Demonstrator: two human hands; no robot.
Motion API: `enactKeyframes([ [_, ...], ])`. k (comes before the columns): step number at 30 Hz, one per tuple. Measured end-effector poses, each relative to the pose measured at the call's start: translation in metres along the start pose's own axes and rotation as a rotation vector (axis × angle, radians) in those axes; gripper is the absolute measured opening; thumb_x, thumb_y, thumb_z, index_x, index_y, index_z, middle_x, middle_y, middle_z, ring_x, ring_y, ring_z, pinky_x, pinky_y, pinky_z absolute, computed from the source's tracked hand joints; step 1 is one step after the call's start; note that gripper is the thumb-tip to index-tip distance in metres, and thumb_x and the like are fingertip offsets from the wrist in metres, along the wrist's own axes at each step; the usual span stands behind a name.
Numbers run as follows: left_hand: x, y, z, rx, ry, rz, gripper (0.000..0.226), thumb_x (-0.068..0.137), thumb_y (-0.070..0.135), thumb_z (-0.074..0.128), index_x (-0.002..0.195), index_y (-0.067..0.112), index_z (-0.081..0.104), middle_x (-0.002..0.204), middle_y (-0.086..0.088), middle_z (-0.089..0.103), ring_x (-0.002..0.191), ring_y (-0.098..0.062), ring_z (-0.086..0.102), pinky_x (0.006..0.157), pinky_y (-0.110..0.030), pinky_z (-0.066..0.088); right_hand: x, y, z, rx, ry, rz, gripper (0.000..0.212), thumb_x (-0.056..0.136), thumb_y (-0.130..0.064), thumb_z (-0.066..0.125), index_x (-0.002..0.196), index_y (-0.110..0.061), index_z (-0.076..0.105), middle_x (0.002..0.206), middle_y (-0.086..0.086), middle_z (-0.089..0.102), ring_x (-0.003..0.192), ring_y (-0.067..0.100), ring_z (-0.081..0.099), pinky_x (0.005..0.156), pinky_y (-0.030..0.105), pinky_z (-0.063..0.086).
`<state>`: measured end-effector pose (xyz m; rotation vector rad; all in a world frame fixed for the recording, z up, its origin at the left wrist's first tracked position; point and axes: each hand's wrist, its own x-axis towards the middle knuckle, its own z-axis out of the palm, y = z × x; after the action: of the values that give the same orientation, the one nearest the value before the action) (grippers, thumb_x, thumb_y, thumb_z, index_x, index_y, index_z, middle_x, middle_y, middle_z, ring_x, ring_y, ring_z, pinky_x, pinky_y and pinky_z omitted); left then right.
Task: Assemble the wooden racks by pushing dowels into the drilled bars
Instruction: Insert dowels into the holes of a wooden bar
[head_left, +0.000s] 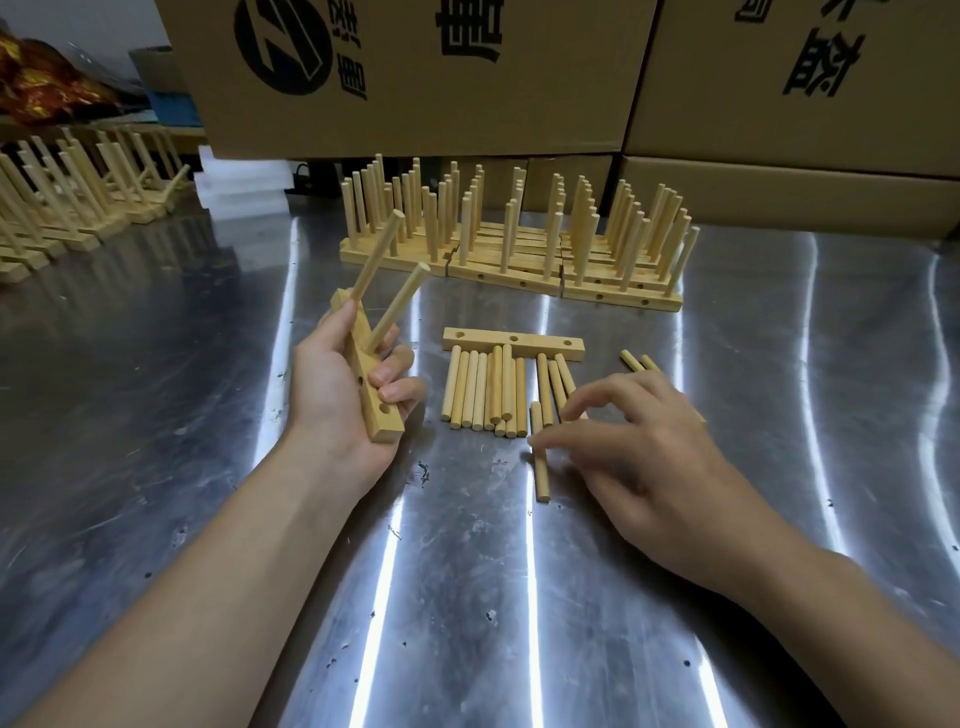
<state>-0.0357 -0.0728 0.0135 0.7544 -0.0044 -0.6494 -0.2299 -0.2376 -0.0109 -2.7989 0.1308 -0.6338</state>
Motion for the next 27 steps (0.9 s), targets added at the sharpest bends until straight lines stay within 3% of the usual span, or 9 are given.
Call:
enactKeyframes([
  [4,-0.001,-0.001,0.000,0.012,-0.012,-0.013,0.022,0.110,0.035,0.049,0.120,0.018,0.042,0.072,0.003,0.047,0.049,-0.006,0.033,0.041,-0.015,0.026,0.000,-0.003,-0.006,0.016,-0.128,-0.072,0.035,0.102,-0.015,0.069,0.122,-0.042,0.078,0.116,-0.016,0.059,0.112,0.014,0.053,0.092,0.040,0.048],
  [9,-0.002,-0.002,0.001,0.033,-0.019,-0.021,0.023,0.110,0.035,0.049,0.120,0.016,0.039,0.072,0.003,0.046,0.049,-0.006,0.032,0.040,-0.015,0.026,-0.001,-0.011,-0.012,0.047,-0.133,-0.113,0.017,0.101,-0.039,0.063,0.110,-0.039,0.078,0.115,-0.019,0.058,0.112,0.003,0.051,0.088,0.024,0.047],
  [11,-0.004,-0.002,0.001,0.039,-0.014,-0.022,0.024,0.110,0.035,0.050,0.120,0.017,0.039,0.072,0.003,0.045,0.049,-0.006,0.032,0.040,-0.015,0.026,-0.002,-0.015,-0.012,0.112,-0.122,-0.091,0.013,0.100,-0.039,0.064,0.107,-0.036,0.075,0.115,-0.021,0.061,0.116,0.004,0.055,0.090,0.026,0.048],
  [13,-0.006,-0.003,0.003,0.038,-0.016,-0.029,0.025,0.109,0.036,0.050,0.121,0.018,0.037,0.072,0.003,0.043,0.050,-0.006,0.031,0.040,-0.015,0.025,-0.003,-0.022,-0.013,0.308,-0.084,0.008,0.009,0.100,-0.039,0.066,0.105,-0.035,0.072,0.108,-0.018,0.070,0.109,0.009,0.064,0.087,0.025,0.050],
  [16,-0.015,-0.008,0.011,0.022,-0.071,-0.061,0.023,0.109,0.036,0.050,0.118,0.018,0.039,0.071,0.003,0.043,0.050,-0.006,0.030,0.040,-0.015,0.024,0.000,-0.036,-0.016,0.828,-0.015,0.183,0.010,0.096,-0.034,0.075,0.100,-0.026,0.077,0.095,-0.001,0.078,0.087,0.011,0.072,0.072,0.020,0.052],
  [19,-0.029,-0.018,0.022,-0.022,-0.189,-0.132,0.022,0.110,0.035,0.048,0.099,0.016,0.051,0.072,0.003,0.041,0.049,-0.005,0.028,0.037,-0.014,0.025,0.002,-0.045,-0.019,1.209,0.044,0.289,0.017,0.088,-0.026,0.076,0.099,-0.015,0.079,0.091,0.012,0.080,0.085,0.017,0.077,0.074,0.021,0.057],
  [24,-0.046,-0.033,0.033,0.042,-0.376,-0.255,0.040,0.109,0.044,0.045,0.080,0.016,0.048,0.062,0.002,0.029,0.044,-0.007,0.026,0.051,-0.021,0.014,0.003,-0.043,-0.017,1.359,0.011,0.386,0.019,0.085,-0.027,0.082,0.101,-0.017,0.082,0.099,0.017,0.080,0.085,0.022,0.076,0.081,0.029,0.062],
  [27,-0.049,-0.033,0.033,0.043,-0.398,-0.264,0.042,0.109,0.045,0.044,0.080,0.016,0.052,0.065,0.001,0.030,0.048,-0.010,0.031,0.051,-0.020,0.023,0.003,-0.041,-0.017,1.403,0.019,0.394,0.022,0.083,-0.027,0.076,0.100,-0.015,0.082,0.098,0.018,0.079,0.081,0.020,0.076,0.076,0.024,0.060],
])
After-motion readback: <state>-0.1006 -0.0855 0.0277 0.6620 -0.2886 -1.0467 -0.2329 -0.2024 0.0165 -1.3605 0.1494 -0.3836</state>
